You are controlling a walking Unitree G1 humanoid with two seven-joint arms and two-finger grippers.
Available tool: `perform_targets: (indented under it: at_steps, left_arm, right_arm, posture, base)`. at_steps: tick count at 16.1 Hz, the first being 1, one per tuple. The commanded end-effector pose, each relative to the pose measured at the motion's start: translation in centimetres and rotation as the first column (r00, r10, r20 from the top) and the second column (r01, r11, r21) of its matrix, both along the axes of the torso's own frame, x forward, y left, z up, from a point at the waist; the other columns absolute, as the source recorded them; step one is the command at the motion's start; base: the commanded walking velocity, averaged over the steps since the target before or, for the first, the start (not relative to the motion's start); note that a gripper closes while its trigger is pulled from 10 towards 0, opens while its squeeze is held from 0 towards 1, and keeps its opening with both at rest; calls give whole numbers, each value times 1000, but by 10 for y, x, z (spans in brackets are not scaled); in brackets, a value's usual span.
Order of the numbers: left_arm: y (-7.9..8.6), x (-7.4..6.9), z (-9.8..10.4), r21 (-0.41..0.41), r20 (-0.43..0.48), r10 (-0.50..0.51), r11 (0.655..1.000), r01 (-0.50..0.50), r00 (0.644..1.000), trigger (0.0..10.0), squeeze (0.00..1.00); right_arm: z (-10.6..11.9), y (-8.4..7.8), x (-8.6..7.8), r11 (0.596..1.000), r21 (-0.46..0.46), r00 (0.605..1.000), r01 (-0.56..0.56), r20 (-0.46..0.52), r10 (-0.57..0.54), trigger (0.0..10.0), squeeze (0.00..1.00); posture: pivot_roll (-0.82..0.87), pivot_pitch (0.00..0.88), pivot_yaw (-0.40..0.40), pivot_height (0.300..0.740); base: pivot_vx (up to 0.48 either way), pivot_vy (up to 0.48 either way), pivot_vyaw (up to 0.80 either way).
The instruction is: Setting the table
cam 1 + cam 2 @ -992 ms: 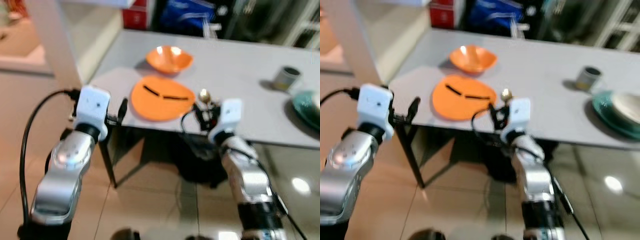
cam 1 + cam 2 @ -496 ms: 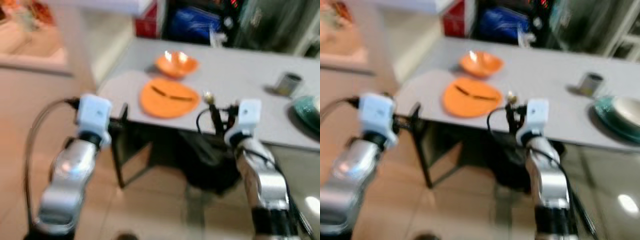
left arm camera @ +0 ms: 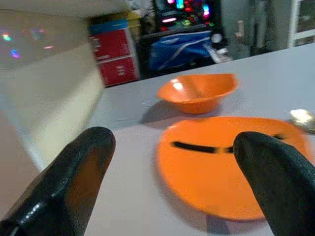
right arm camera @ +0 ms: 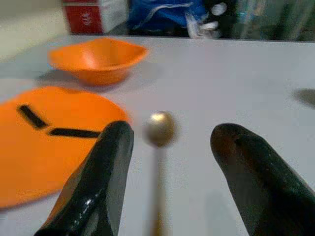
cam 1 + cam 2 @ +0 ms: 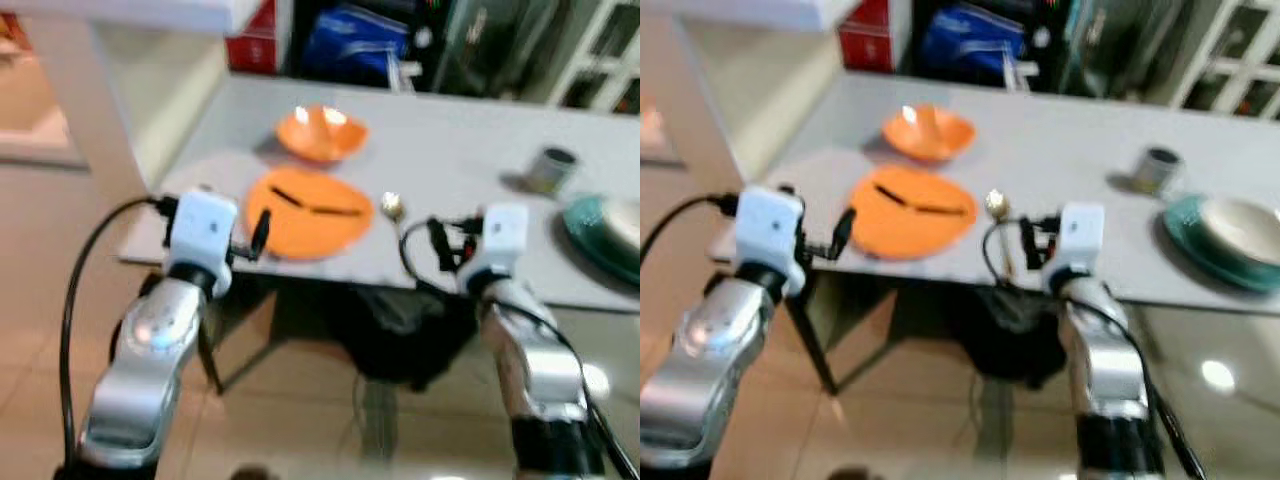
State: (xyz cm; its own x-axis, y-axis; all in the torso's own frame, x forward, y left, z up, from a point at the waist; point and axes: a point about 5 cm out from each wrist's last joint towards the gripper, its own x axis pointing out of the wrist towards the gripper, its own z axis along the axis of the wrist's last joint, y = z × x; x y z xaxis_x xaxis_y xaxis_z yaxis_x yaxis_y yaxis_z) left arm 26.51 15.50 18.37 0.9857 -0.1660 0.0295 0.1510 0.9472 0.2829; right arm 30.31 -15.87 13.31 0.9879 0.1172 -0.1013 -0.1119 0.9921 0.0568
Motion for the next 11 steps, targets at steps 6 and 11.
perform_targets:
  at_steps: [6,11]
  left_arm:
    - [-1,0,4,8,11,-9,1000,9,1000,10000,0]
    - [-6,-3,1,54,-10,-102,993,103,995,10000,0]
  right_arm:
    - [-2,-6,0,999,43,999,31,-44,-29,10000,0]
    - [-2,-9,0,993,116,995,19,-100,-8,10000,1000]
  posture:
    - [62,55,-51,740]
    - [56,53,-38,740]
  base:
    - [411,0,0]
    - [160,0,0]
